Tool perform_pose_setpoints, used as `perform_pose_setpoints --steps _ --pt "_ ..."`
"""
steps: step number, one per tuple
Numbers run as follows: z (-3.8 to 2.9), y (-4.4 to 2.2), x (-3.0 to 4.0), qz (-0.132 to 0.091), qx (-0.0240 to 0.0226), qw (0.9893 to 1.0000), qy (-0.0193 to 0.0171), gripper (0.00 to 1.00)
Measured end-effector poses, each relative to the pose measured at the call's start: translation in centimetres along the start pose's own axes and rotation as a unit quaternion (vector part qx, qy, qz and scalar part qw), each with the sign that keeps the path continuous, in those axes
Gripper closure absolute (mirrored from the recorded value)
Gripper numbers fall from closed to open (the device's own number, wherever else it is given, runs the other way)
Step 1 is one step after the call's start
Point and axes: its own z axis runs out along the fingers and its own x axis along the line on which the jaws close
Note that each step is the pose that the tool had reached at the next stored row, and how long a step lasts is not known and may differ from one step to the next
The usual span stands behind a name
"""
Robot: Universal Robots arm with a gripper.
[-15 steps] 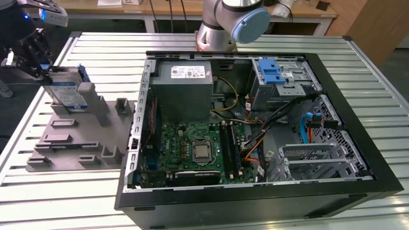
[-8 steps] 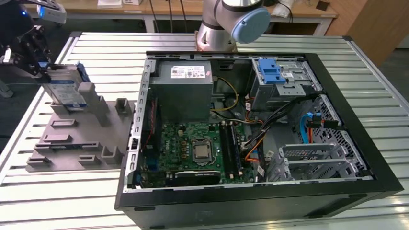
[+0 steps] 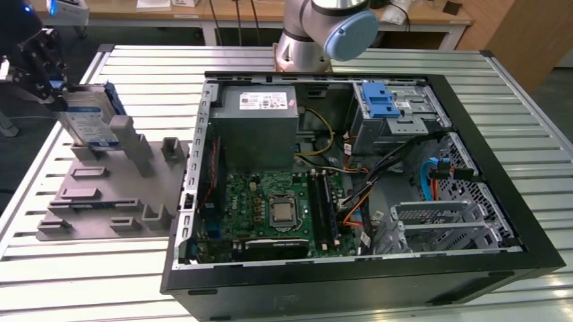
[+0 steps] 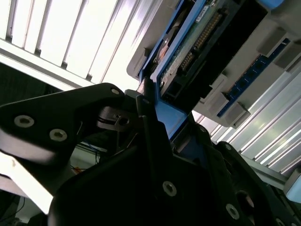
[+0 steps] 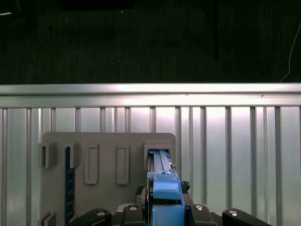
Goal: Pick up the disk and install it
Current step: 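Pick up the disk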
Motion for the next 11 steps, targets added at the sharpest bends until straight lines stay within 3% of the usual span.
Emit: perform_pose_setpoints --steps 11 --pt "-1.12 0.00 -0.01 0.000 0.0000 1.0000 0.0000 0.64"
